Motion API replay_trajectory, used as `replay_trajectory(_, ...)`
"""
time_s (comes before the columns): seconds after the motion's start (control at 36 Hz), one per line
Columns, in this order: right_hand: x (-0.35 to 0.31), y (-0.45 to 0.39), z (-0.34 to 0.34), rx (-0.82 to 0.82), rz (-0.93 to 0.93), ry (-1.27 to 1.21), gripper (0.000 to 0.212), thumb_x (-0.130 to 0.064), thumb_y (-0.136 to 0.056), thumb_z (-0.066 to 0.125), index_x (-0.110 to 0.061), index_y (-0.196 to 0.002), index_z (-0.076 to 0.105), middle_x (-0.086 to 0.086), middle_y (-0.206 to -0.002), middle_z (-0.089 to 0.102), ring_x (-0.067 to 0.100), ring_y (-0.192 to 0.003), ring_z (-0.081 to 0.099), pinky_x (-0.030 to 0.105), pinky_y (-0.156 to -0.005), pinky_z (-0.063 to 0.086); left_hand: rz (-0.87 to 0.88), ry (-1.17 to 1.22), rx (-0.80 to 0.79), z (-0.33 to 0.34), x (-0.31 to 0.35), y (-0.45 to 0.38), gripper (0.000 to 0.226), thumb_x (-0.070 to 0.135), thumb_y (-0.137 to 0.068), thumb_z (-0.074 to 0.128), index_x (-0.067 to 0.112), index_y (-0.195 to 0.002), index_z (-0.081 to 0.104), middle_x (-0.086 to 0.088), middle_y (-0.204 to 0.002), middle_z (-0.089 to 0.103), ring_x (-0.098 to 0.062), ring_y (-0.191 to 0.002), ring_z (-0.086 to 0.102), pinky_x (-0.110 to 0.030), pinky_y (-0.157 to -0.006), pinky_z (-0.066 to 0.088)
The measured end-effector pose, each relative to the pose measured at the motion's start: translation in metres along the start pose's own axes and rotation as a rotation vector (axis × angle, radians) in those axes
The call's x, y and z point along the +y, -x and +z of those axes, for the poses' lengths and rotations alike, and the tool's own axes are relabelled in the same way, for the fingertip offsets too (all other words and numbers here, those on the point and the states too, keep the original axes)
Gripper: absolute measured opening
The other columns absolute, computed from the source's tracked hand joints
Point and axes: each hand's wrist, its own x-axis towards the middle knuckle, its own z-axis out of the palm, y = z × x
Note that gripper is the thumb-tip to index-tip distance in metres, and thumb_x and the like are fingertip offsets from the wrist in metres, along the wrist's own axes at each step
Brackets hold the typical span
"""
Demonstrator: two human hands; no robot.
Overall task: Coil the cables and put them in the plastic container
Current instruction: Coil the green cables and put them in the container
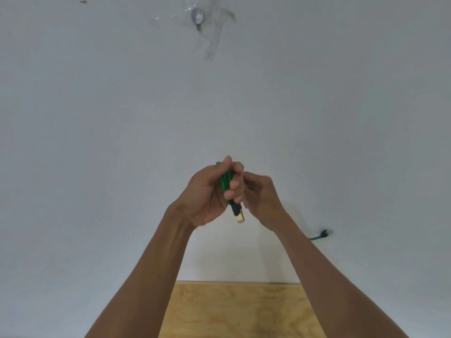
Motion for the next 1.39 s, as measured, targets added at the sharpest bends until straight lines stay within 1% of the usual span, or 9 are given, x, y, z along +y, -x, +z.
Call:
replay_trajectory(0.17,0.023,0.026,0.014,0.065,0.100,0.314,0.019,-0.025,-0.098,0.058,-0.024,-0.088,0.074,-0.006,-0.060,0.059,0.016,-0.050,0.039,0.023,-0.046,0.030,0.174,-0.287,0.308,-0.013,0.012,-0.016,0.021,0.019,-0.106,0.043,0.008,-0.095,0.057,-0.001,-0.066,0.050,-0.013,-0.055,0.044,-0.028,-0.064,0.046)
replay_trajectory(0.42,0.011,0.044,0.028,-0.018,0.130,0.456,0.020,-0.023,-0.096,0.062,-0.015,-0.110,0.073,-0.006,-0.075,0.072,0.001,-0.046,0.050,0.015,-0.053,0.042,0.267,-0.799,0.544,-0.042,0.012,-0.015,0.020,0.016,-0.105,0.048,0.001,-0.109,0.061,-0.002,-0.068,0.053,-0.012,-0.056,0.048,-0.025,-0.056,0.051)
replay_trajectory(0.58,-0.018,0.028,0.021,-0.101,-0.078,0.746,0.022,-0.017,-0.091,0.065,-0.027,-0.110,0.070,-0.016,-0.090,0.070,-0.006,-0.068,0.061,0.015,-0.069,0.048,0.021,-1.075,0.425,-0.054,0.000,0.002,0.040,0.034,-0.104,0.047,-0.001,-0.089,0.061,-0.008,-0.066,0.054,-0.020,-0.059,0.050,-0.041,-0.062,0.045)
replay_trajectory(0.72,-0.038,0.001,0.004,-0.128,-0.098,0.740,0.014,-0.029,-0.081,0.078,-0.030,-0.092,0.069,-0.019,-0.074,0.071,0.009,-0.069,0.064,0.032,-0.069,0.052,-0.253,-0.688,0.278,-0.036,-0.011,0.017,0.084,0.072,-0.094,0.008,0.008,-0.083,0.061,-0.010,-0.061,0.052,-0.020,-0.054,0.046,-0.032,-0.061,0.043)
replay_trajectory(0.92,-0.031,-0.010,-0.008,-0.086,-0.033,0.161,0.015,-0.009,-0.084,0.076,0.000,-0.095,0.074,0.006,-0.079,0.073,0.019,-0.076,0.067,0.033,-0.077,0.052,-0.178,-0.028,0.037,-0.007,-0.017,0.021,0.060,0.059,-0.101,0.029,0.009,-0.086,0.060,-0.001,-0.057,0.042,-0.013,-0.046,0.037,-0.029,-0.055,0.040)
replay_trajectory(0.97,-0.022,-0.002,-0.008,-0.092,0.016,0.061,0.018,-0.018,-0.087,0.069,-0.004,-0.097,0.074,0.015,-0.084,0.072,0.027,-0.077,0.066,0.037,-0.074,0.052,-0.133,0.004,-0.030,0.001,-0.016,0.019,0.045,0.046,-0.102,0.037,0.008,-0.091,0.059,-0.001,-0.060,0.044,-0.012,-0.048,0.041,-0.029,-0.057,0.043)
replay_trajectory(1.08,-0.005,0.020,0.006,-0.058,0.180,-0.110,0.037,-0.005,-0.090,0.050,-0.020,-0.066,0.072,-0.009,-0.056,0.066,0.004,-0.049,0.062,0.015,-0.048,0.048,-0.072,0.064,-0.046,0.011,-0.013,0.011,0.030,0.031,-0.102,0.043,0.007,-0.095,0.059,-0.002,-0.065,0.046,-0.013,-0.052,0.045,-0.029,-0.060,0.044)
replay_trajectory(1.17,0.008,0.038,0.021,-0.035,0.252,-0.014,0.038,-0.013,-0.088,0.056,-0.026,-0.052,0.056,-0.008,-0.050,0.044,0.008,-0.046,0.039,0.027,-0.049,0.030,-0.009,0.073,0.025,0.007,-0.005,0.002,0.020,0.024,-0.100,0.047,0.008,-0.098,0.058,-0.001,-0.066,0.046,-0.012,-0.053,0.044,-0.028,-0.062,0.045)
replay_trajectory(1.39,0.010,0.058,0.034,0.003,0.194,0.244,0.027,-0.021,-0.102,0.052,-0.016,-0.082,0.070,-0.011,-0.054,0.057,0.012,-0.047,0.036,0.021,-0.045,0.031,0.076,-0.125,0.247,-0.027,0.008,-0.004,0.015,0.018,-0.102,0.050,0.005,-0.106,0.057,-0.001,-0.069,0.044,-0.014,-0.056,0.042,-0.031,-0.064,0.046)
